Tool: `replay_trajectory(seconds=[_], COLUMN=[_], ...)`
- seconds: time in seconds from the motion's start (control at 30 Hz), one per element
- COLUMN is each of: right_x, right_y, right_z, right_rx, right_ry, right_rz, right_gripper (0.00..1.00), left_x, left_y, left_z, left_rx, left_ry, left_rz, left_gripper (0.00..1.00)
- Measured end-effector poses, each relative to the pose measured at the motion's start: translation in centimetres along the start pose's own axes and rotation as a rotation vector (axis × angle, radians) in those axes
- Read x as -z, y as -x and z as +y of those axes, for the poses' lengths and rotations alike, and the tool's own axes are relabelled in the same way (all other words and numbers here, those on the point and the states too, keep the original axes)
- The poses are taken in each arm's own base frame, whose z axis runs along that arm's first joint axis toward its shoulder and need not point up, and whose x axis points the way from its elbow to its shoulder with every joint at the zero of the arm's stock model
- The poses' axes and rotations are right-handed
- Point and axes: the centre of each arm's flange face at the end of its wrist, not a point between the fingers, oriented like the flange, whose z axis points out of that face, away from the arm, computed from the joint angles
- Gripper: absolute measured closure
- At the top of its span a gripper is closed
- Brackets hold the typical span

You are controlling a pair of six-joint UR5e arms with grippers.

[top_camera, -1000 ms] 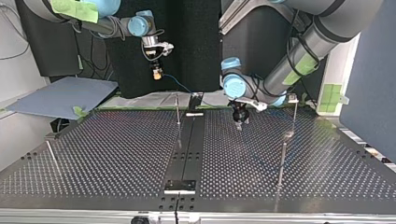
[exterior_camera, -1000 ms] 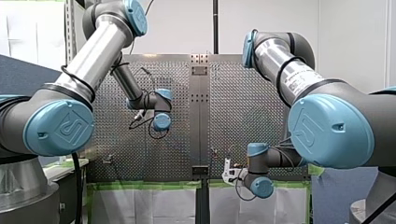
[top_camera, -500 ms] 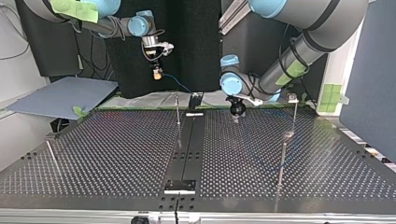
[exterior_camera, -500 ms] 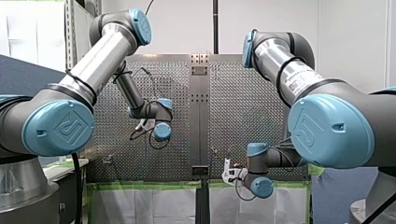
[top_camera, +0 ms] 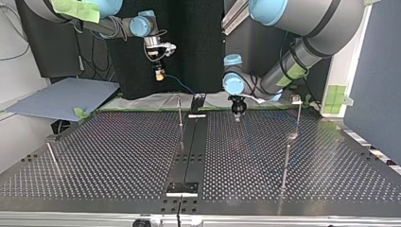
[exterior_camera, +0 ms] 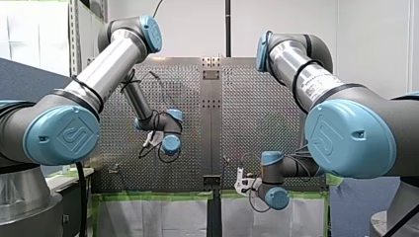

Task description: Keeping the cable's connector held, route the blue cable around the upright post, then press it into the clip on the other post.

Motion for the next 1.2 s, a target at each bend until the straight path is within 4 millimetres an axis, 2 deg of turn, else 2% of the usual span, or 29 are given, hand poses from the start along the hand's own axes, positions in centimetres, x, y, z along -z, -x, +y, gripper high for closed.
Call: replay_trajectory(seconds=[0.13,0.23,0.6,0.87,1.07,1.2], right_x=[0.0,0.0,0.0,0.0,0.1,0.0], right_y=[0.0,0.0,0.0,0.0,0.0,0.0], right_z=[-0.1,-0.1,-0.5,-0.7,-0.9,-1.0], right_rx=[0.001,0.002,0.004,0.008,0.009,0.009], right_ry=[-0.001,-0.003,-0.021,-0.032,-0.04,-0.044], right_rz=[0.001,0.002,0.004,0.004,0.004,0.003], right_gripper=[1.0,1.0,1.0,1.0,1.0,1.0], left_x=[0.0,-0.1,-0.4,0.0,-0.3,-0.1], left_y=[-1.7,-2.3,-0.9,-0.8,-1.6,-0.8], left_z=[-1.1,-1.7,-2.8,-3.6,-5.1,-6.5], left_rx=[0.019,0.044,0.164,0.237,0.253,0.292], left_ry=[-0.026,-0.045,-0.083,-0.106,-0.132,-0.175], left_rz=[0.022,0.02,-0.017,-0.011,0.02,-0.01], left_gripper=[0.0,0.0,0.0,0.0,0.0,0.0])
